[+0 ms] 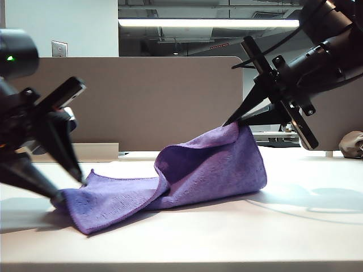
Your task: Fold the bottom of the cloth upward, then fold it vertically to form a square shape.
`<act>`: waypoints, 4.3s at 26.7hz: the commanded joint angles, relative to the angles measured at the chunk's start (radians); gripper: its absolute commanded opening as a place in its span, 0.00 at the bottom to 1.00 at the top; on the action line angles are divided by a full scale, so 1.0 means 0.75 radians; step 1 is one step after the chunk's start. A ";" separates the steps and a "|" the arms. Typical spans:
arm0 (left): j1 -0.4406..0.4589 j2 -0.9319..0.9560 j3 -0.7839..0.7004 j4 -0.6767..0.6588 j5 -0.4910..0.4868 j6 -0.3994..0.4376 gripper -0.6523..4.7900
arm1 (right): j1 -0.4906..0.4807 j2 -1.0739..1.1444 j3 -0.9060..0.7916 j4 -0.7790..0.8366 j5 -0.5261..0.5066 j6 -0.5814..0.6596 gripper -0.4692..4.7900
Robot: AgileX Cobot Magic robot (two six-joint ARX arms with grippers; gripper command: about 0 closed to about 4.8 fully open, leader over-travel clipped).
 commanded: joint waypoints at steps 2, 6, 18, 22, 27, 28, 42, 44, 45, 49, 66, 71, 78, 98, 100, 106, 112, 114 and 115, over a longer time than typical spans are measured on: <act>-0.042 -0.003 0.001 0.138 0.017 -0.124 0.39 | 0.001 -0.007 0.004 0.024 -0.016 0.002 0.09; -0.055 -0.003 0.001 0.180 0.011 -0.143 0.31 | 0.001 -0.007 0.004 0.024 -0.030 0.002 0.09; -0.053 -0.002 0.001 0.303 -0.125 -0.254 0.15 | 0.001 -0.007 0.004 0.023 -0.071 0.001 0.09; -0.052 -0.002 0.001 0.349 -0.157 -0.328 0.15 | 0.001 -0.008 0.004 0.022 -0.095 0.001 0.09; -0.052 -0.002 0.001 0.467 -0.226 -0.486 0.15 | 0.000 -0.008 0.004 0.018 -0.094 0.001 0.09; -0.052 -0.002 0.001 0.487 -0.241 -0.511 0.15 | 0.000 -0.008 0.004 0.018 -0.092 0.001 0.09; -0.031 0.004 0.001 0.614 -0.498 -0.749 0.15 | -0.052 -0.007 0.004 0.018 -0.004 0.080 0.09; 0.010 0.004 0.001 0.632 -0.497 -0.780 0.15 | -0.052 -0.007 0.004 0.019 0.003 0.110 0.09; 0.022 0.005 0.001 0.632 -0.498 -0.783 0.15 | -0.052 -0.007 0.004 0.019 0.013 0.116 0.09; 0.092 0.021 0.001 0.643 -0.458 -0.784 0.15 | -0.052 -0.006 0.004 0.032 0.024 0.136 0.09; 0.129 0.029 0.001 0.334 -0.182 -0.443 0.36 | -0.052 0.127 0.012 0.279 0.025 0.292 0.09; 0.129 0.029 0.001 0.291 -0.003 -0.428 0.53 | -0.052 0.127 0.012 0.278 0.024 0.296 0.09; 0.129 0.029 0.001 0.191 0.049 -0.416 0.53 | -0.052 0.127 0.012 0.279 0.011 0.295 0.09; 0.128 0.115 0.001 0.207 0.089 -0.463 0.43 | -0.052 0.126 0.012 0.279 -0.046 0.295 0.09; 0.127 0.130 0.001 0.231 0.105 -0.463 0.43 | -0.052 0.126 0.012 0.279 -0.053 0.295 0.09; 0.127 0.131 0.001 0.340 0.136 -0.533 0.29 | -0.052 0.126 0.012 0.279 -0.060 0.294 0.09; 0.127 0.131 0.001 0.372 0.135 -0.548 0.20 | -0.052 0.126 0.012 0.288 -0.063 0.295 0.09; 0.127 0.131 0.001 0.419 0.135 -0.577 0.14 | -0.052 0.126 0.012 0.288 -0.064 0.295 0.09; 0.128 0.131 0.001 0.451 0.136 -0.600 0.13 | -0.052 0.126 0.012 0.288 -0.064 0.295 0.09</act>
